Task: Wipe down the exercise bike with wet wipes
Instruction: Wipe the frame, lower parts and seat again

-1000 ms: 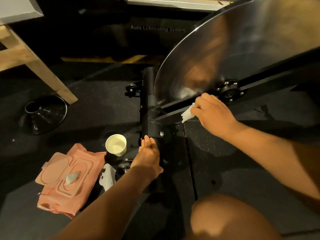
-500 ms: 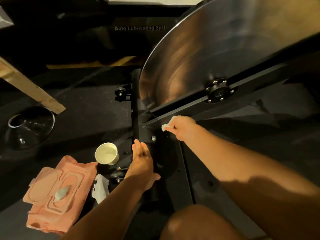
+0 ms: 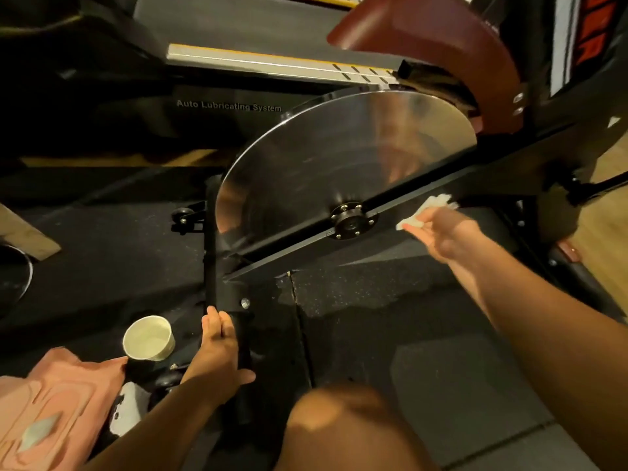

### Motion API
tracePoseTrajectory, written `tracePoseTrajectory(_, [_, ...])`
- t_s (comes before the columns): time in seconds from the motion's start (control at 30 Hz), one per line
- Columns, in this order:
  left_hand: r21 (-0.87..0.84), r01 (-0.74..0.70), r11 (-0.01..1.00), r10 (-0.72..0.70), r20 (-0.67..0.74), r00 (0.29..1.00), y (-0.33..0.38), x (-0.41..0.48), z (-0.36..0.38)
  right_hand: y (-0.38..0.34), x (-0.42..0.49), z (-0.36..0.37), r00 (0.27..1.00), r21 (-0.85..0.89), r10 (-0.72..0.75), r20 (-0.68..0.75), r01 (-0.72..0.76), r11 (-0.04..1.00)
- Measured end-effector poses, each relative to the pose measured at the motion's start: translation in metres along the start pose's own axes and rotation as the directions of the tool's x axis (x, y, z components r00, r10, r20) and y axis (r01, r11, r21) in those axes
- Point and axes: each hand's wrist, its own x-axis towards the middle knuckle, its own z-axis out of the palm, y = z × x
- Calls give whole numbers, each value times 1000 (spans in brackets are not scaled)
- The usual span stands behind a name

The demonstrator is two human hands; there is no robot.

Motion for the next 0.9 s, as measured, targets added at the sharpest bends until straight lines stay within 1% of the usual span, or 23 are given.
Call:
tracePoseTrajectory(0.03, [-19, -21, 1000, 21, -3, 1000, -2, -1, 2, -9, -2, -16, 999, 52, 13, -50, -11, 999])
tracePoseTrajectory(0.07, [-40, -32, 999, 32, -5, 999, -4, -1, 4, -17, 6, -31, 973, -10, -89, -212, 89, 996])
tracePoseTrajectory(0.1, [-52, -38, 998, 37, -13, 999, -5, 0, 5, -29, 3, -45, 919, -53, -192, -345, 185, 981])
tracePoseTrajectory(0.13, [-59, -37, 998, 36, -26, 999, -6, 1, 6, -37, 3, -55, 827, -202, -326, -458, 260, 944])
tracePoseTrajectory(0.17, [-39, -34, 999, 32, -35, 999, -5, 1, 7, -41, 2, -58, 734, -314, -457, -502, 337, 887])
tracePoseTrajectory(0.2, [-5, -30, 1000, 30, -36, 999, -3, 2, 7, -41, -5, -54, 686, -440, -550, -477, 355, 825])
tracePoseTrajectory(0.23, [28, -17, 999, 17, -18, 1000, -2, 1, 5, -34, -9, -44, 690, -508, -585, -427, 352, 786])
tracePoseTrajectory(0.27, [21, -20, 1000, 21, -22, 1000, -2, 1, 5, -23, -17, -29, 681, -530, -615, -398, 377, 760])
tracePoseTrajectory(0.3, [-6, -33, 999, 33, -21, 999, -2, -1, 4, -8, -26, -10, 664, -530, -663, -345, 445, 722])
tracePoseTrajectory(0.33, [-54, -60, 997, 57, -42, 997, -2, -2, 4, 9, -38, 12, 613, -541, -739, -282, 535, 650])
tracePoseTrajectory(0.37, [-108, -99, 989, 91, -75, 993, -2, -4, 2, 24, -54, 32, 581, -546, -794, -179, 613, 572])
tracePoseTrajectory(0.43, [-164, -165, 973, 145, -129, 981, -2, -8, -2, 43, -68, 54, 582, -542, -811, 53, 699, 466])
tracePoseTrajectory(0.47, [-173, -160, 972, 141, -120, 983, -2, -10, -5, 43, -63, 53, 572, -538, -813, 108, 721, 436])
tracePoseTrajectory(0.53, [-173, -164, 971, 148, -101, 984, -2, -10, -5, 28, -56, 39, 493, -596, -864, 101, 725, 345])
tracePoseTrajectory(0.57, [-169, -169, 971, 150, -120, 981, -2, -9, -3, 16, -51, 26, 442, -618, -896, 45, 717, 323])
tracePoseTrajectory(0.6, [-163, -163, 973, 142, -133, 981, -2, -6, -1, 2, -49, 14, 411, -623, -911, -37, 703, 342])
tracePoseTrajectory(0.67, [-85, -103, 991, 95, -95, 991, 1, -5, 1, -11, -47, 3, 419, -599, -899, -127, 690, 406])
tracePoseTrajectory(0.7, [7, -74, 997, 74, -64, 995, 2, -3, 1, -9, -50, 7, 414, -624, -902, -124, 674, 396])
tracePoseTrajectory(0.77, [86, -47, 995, 51, -47, 998, 3, -1, 5, 16, -57, 28, 426, -672, -903, 56, 685, 281])
tracePoseTrajectory(0.8, [69, -48, 996, 52, -59, 997, 2, 0, 5, 27, -63, 41, 437, -660, -888, 145, 711, 243])
tracePoseTrajectory(0.83, [44, -61, 997, 63, -54, 997, 2, -1, 4, 33, -69, 51, 427, -622, -881, 203, 751, 221])
tracePoseTrajectory(0.87, [36, -69, 997, 71, -53, 996, 3, -3, 2, 27, -74, 60, 406, -579, -892, 197, 783, 228])
tracePoseTrajectory(0.9, [56, -67, 996, 70, -48, 996, 4, -5, -1, 14, -80, 67, 365, -542, -920, 141, 806, 237])
